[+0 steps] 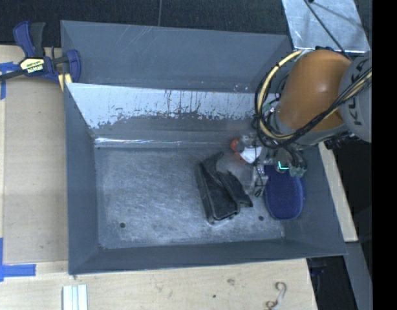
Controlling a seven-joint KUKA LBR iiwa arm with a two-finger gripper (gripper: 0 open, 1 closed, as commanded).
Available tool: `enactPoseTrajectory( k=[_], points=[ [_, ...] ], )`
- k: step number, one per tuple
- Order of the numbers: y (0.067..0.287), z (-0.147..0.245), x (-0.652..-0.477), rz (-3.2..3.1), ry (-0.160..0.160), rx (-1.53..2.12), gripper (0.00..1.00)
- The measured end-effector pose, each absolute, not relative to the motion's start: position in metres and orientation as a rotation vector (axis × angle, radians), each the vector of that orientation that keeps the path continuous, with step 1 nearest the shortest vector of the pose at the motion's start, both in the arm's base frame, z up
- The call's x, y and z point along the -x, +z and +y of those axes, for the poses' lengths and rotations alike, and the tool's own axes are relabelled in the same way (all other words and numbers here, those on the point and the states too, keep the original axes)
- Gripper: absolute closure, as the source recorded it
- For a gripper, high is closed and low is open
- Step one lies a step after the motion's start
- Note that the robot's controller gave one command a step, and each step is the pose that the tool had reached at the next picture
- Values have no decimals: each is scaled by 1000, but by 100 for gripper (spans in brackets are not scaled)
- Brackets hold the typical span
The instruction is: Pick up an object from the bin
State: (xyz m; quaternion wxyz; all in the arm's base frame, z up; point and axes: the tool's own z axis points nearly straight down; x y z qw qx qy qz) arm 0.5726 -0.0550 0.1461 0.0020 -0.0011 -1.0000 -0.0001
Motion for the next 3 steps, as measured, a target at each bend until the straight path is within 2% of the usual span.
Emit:
enactPoseTrajectory(
  k=[1, 2, 3],
  points=[
    [80, -25, -542, -3072, 20, -715, 0],
    [73, -20, -555, -2885, 13, -1273, 0],
    [72, -17, -554, -2885, 6, -1272, 100]
  ],
)
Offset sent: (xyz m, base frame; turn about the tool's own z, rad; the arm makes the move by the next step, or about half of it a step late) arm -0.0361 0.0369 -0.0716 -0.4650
